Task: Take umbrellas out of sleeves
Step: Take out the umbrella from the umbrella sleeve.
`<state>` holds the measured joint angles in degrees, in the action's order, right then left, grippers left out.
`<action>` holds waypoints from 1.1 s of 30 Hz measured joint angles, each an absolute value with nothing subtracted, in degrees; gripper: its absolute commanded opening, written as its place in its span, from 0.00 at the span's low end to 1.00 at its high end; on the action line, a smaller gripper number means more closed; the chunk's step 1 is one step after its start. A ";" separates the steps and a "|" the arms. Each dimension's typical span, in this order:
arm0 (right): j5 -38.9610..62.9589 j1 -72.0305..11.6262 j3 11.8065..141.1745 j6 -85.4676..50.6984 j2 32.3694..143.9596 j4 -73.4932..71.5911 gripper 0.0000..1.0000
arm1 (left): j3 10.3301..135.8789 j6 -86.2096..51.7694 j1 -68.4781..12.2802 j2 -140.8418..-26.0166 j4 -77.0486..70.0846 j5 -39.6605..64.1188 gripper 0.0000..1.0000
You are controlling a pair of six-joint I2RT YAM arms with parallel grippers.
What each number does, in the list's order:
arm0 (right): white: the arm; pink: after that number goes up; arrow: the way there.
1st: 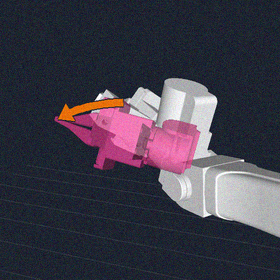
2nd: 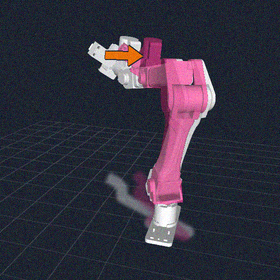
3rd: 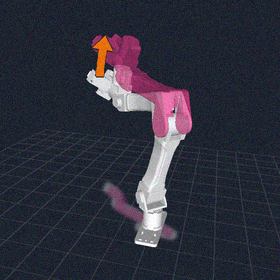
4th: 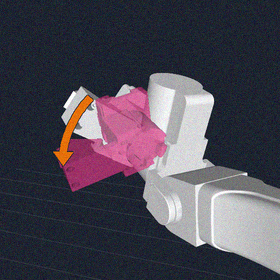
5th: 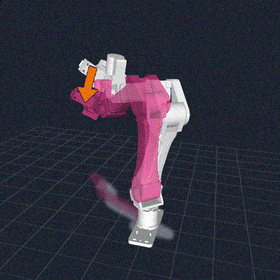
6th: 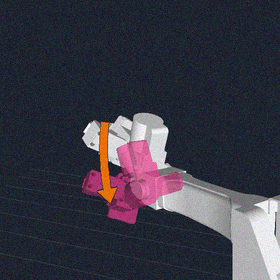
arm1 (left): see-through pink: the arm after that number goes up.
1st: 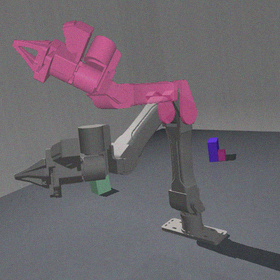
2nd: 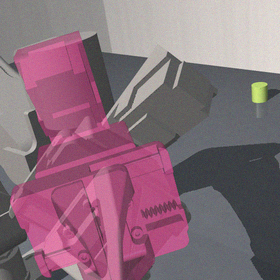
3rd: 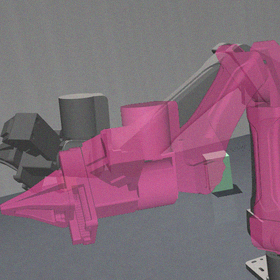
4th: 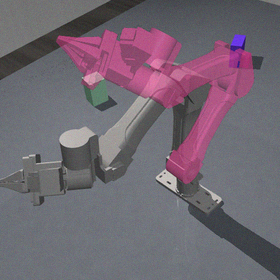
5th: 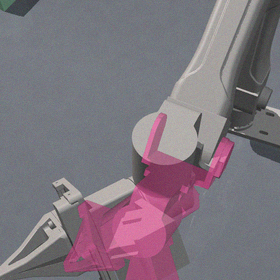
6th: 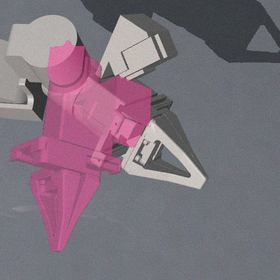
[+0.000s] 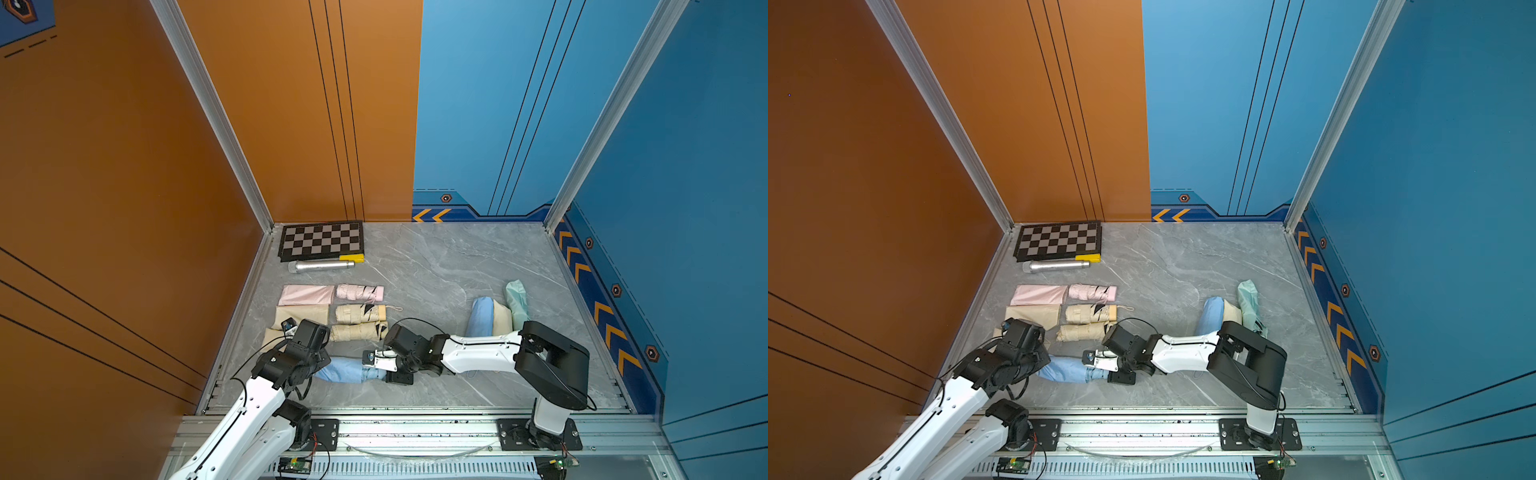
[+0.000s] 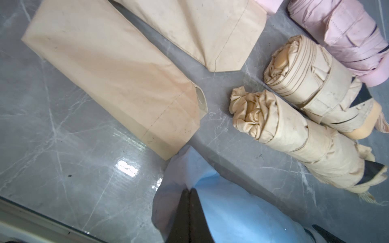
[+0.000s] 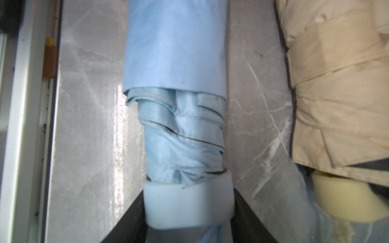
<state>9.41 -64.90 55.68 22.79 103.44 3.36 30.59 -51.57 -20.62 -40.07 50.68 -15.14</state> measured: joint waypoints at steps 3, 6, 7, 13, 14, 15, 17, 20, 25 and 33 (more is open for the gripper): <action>9.39 -65.04 55.88 22.55 103.70 3.07 0.29 | 30.59 -52.16 -20.14 -39.62 51.46 -16.32 0.00; 9.34 -65.06 55.88 22.57 103.74 2.90 0.29 | 30.59 -52.90 -19.42 -39.24 52.29 -17.41 0.00; 9.34 -65.06 55.88 22.57 103.74 2.90 0.29 | 30.59 -53.08 -19.11 -39.16 52.40 -17.76 0.00; 9.19 -65.12 55.88 22.57 103.74 2.90 0.28 | 30.59 -53.67 -16.80 -38.50 52.60 -19.49 0.00; 9.17 -65.14 55.88 22.57 103.74 2.90 0.28 | 30.59 -53.67 -16.36 -38.33 52.60 -19.59 0.00; 9.17 -65.17 55.88 22.57 103.74 2.87 0.28 | 30.59 -53.67 -15.97 -38.20 52.60 -19.79 0.00; 9.15 -65.17 55.88 22.57 103.74 2.87 0.28 | 30.59 -53.67 -15.27 -37.89 52.60 -20.10 0.00; 9.13 -65.17 55.88 22.57 103.74 2.87 0.28 | 30.59 -53.65 -14.52 -37.54 52.60 -20.40 0.00; 9.13 -65.14 55.88 22.59 103.74 2.85 0.28 | 30.72 -53.60 -14.24 -36.73 52.66 -20.60 0.00; 9.15 -64.99 55.88 22.59 103.74 2.79 0.28 | 35.18 -52.95 -14.20 -37.19 53.47 -20.60 0.00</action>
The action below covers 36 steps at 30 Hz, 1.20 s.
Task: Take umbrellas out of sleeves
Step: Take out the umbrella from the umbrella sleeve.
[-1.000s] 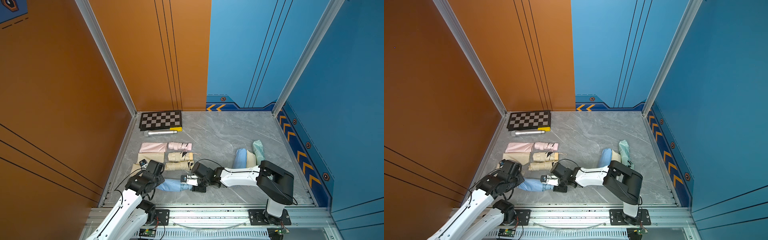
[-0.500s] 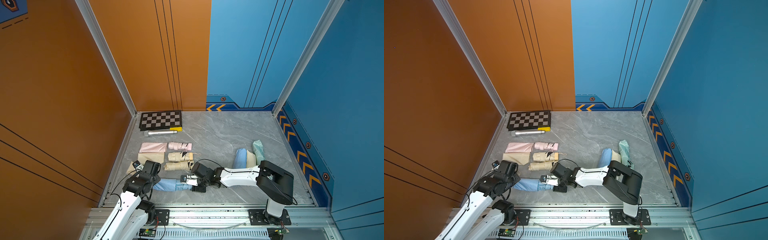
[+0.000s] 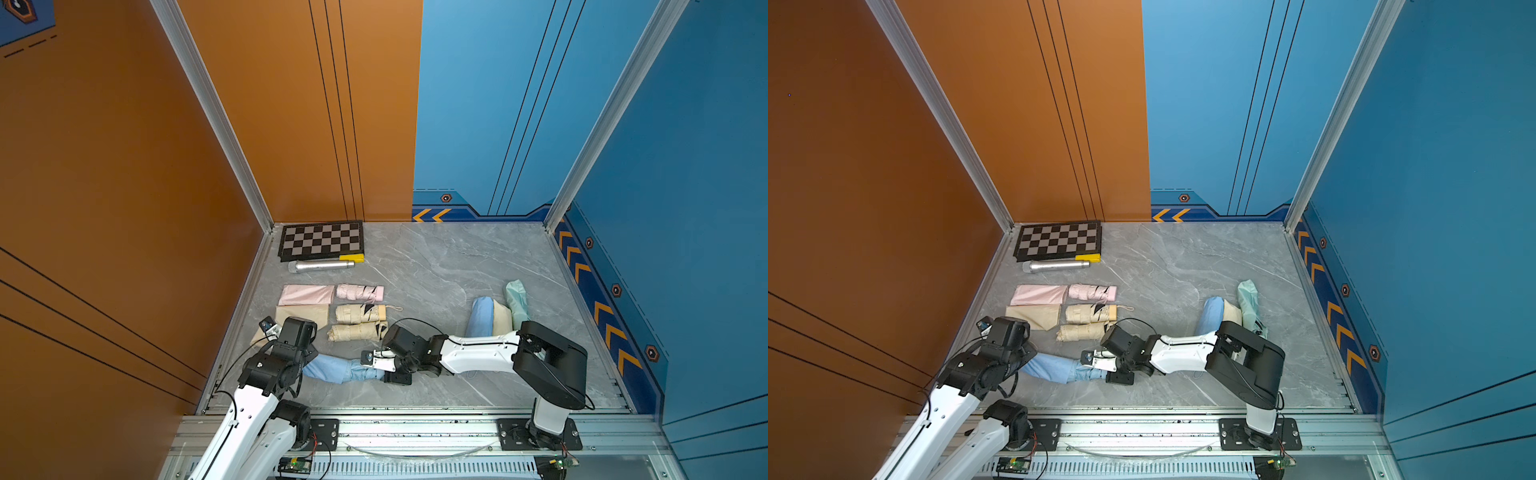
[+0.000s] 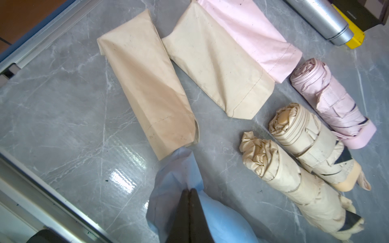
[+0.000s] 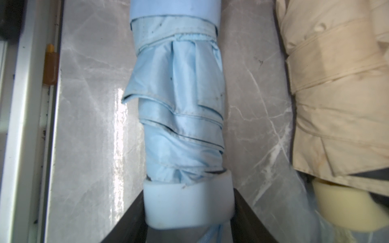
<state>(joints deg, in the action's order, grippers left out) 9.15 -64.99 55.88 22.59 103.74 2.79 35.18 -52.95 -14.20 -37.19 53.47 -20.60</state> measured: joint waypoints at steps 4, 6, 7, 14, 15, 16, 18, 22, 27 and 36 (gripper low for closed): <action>9.15 -64.93 55.88 22.59 103.74 2.74 0.28 | 37.34 -51.92 -14.20 -37.23 53.91 -20.80 0.00; 9.15 -64.93 55.88 22.59 103.74 2.72 0.28 | 38.74 -51.22 -14.20 -37.30 54.26 -21.30 0.00; 9.15 -64.93 55.88 22.59 103.74 2.70 0.28 | 39.20 -50.78 -14.20 -37.34 54.39 -21.56 0.00; 9.08 -64.93 55.86 22.59 103.77 2.50 0.28 | 41.93 -48.36 -13.85 -37.36 55.99 -23.20 0.00; 9.06 -64.93 55.86 22.59 103.77 2.48 0.28 | 42.22 -47.90 -13.52 -37.41 56.16 -23.38 0.00; 8.97 -64.93 55.86 22.59 103.79 2.44 0.28 | 42.50 -47.53 -13.04 -37.45 56.36 -23.44 0.00; 8.95 -64.93 55.86 22.59 103.79 2.42 0.28 | 42.89 -46.72 -12.01 -37.67 56.69 -23.53 0.00; 8.75 -64.93 55.86 22.59 103.79 2.31 0.28 | 43.00 -45.04 -9.26 -38.41 57.01 -23.35 0.00; 8.38 -64.93 55.86 22.55 103.96 1.87 0.29 | 43.97 -42.85 -5.65 -39.42 57.52 -22.13 0.00; 6.17 -64.93 56.51 21.91 104.92 0.10 0.29 | 46.44 -37.36 3.33 -44.10 57.54 -12.05 0.00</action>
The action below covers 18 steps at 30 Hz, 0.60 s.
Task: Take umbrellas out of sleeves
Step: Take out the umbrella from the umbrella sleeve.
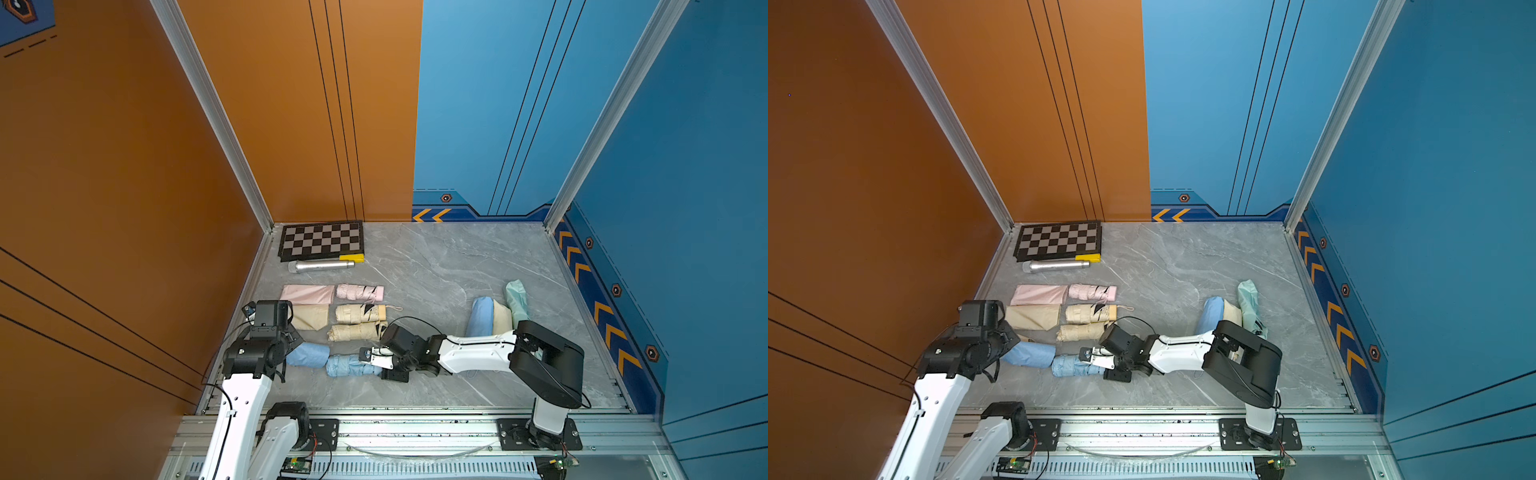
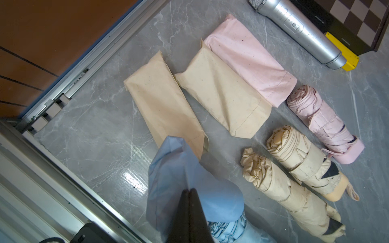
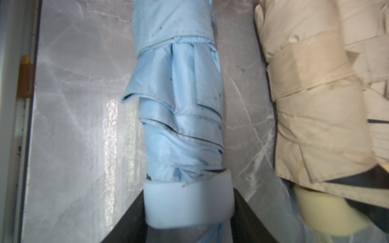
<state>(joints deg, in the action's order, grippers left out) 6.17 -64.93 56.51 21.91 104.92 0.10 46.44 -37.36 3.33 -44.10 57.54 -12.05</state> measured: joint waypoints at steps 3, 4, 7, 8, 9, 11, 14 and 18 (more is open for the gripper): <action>5.58 -64.93 56.73 21.67 105.25 -0.43 0.30 | 46.65 -36.16 6.07 -45.84 57.52 -8.14 0.00; 5.43 -64.93 56.73 21.54 105.34 -0.64 0.30 | 46.65 -35.77 6.98 -46.52 57.58 -6.85 0.00; 5.10 -64.93 56.75 21.52 105.38 -0.91 0.32 | 46.65 -35.11 9.13 -46.94 57.80 -4.16 0.00; 5.06 -64.93 56.75 21.52 105.41 -0.97 0.33 | 46.68 -34.89 9.65 -46.96 57.95 -3.55 0.00; 5.04 -64.93 56.75 21.52 105.45 -1.08 0.36 | 46.72 -34.70 10.15 -47.03 58.22 -2.96 0.00; 4.93 -64.93 56.75 21.52 105.47 -1.13 0.45 | 47.05 -34.20 10.85 -47.46 58.83 -2.28 0.00; 4.91 -64.93 56.75 21.52 105.47 -1.13 0.61 | 47.99 -33.28 11.77 -47.92 59.79 -2.04 0.00; 4.91 -64.82 56.86 21.63 105.47 -1.13 0.77 | 49.67 -31.92 13.45 -47.92 61.21 -2.11 0.00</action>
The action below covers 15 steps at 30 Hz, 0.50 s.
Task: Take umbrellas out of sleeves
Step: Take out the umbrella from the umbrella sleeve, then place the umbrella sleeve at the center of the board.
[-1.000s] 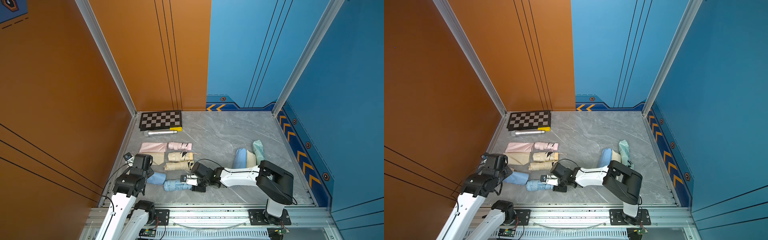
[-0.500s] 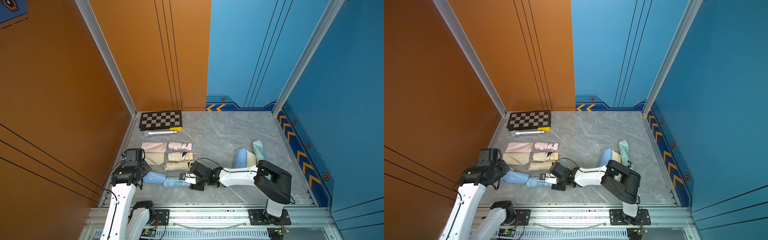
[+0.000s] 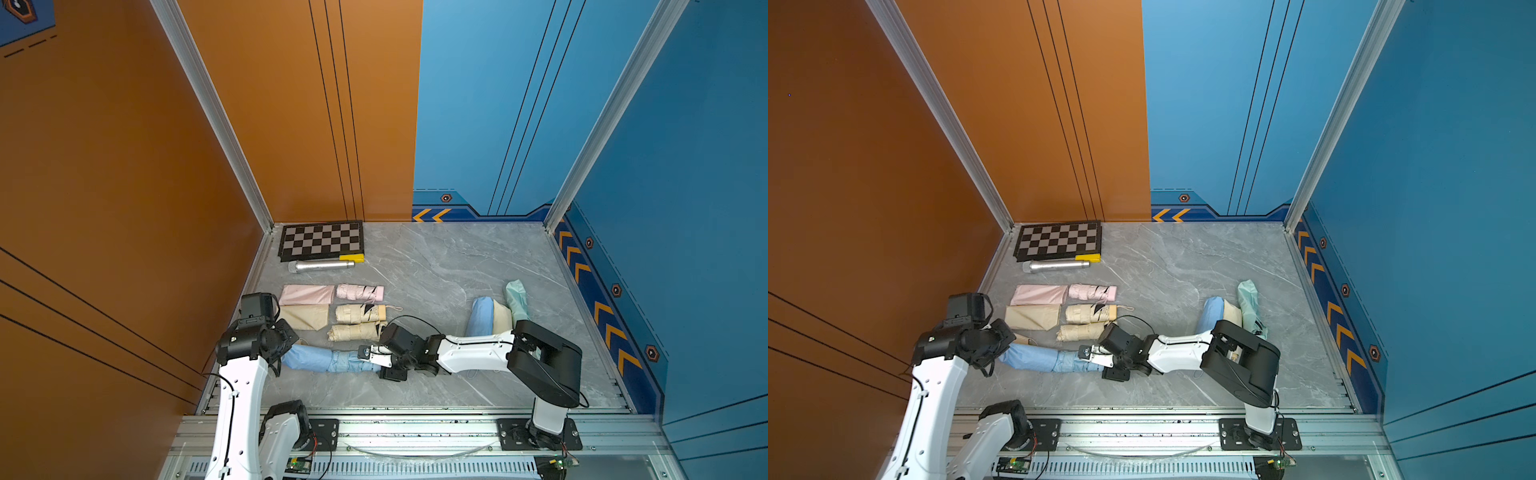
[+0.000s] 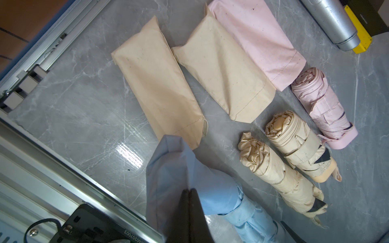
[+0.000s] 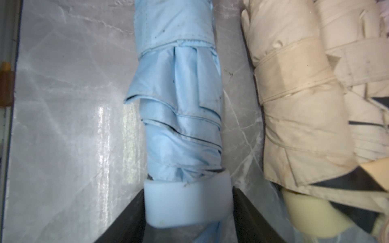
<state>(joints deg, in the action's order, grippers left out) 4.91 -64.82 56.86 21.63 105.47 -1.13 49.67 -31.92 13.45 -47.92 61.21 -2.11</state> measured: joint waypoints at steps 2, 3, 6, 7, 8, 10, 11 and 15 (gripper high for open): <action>5.04 -64.66 57.04 21.69 105.45 -1.04 0.83 | 50.11 -31.27 14.35 -47.99 61.52 -2.09 0.00; 5.19 -64.55 57.08 21.76 105.45 -0.95 0.86 | 50.17 -31.03 14.72 -48.14 61.60 -2.07 0.00; 5.39 -64.49 57.39 22.02 105.45 -0.49 0.90 | 50.17 -30.59 15.40 -49.56 62.22 -2.02 0.00; 5.50 -64.49 57.47 22.22 105.45 -0.40 0.91 | 50.17 -30.37 15.62 -50.26 62.43 -2.02 0.00; 5.65 -64.49 57.52 22.28 105.45 -0.25 0.93 | 50.17 -30.30 15.75 -50.81 62.54 -2.00 0.01; 5.82 -64.42 57.65 22.59 105.45 0.01 0.96 | 50.17 -30.17 16.12 -51.77 62.70 -1.98 0.01; 5.98 -64.38 57.69 22.63 105.45 -0.01 0.97 | 50.17 -30.15 16.38 -52.14 62.78 -2.00 0.01; 6.52 -63.94 57.69 22.63 105.45 -0.05 0.99 | 50.17 -30.15 18.04 -53.80 62.92 -2.00 0.01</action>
<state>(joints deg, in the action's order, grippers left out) 6.52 -63.94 57.69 22.63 105.45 -0.05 50.17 -30.15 18.04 -53.80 62.92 -2.00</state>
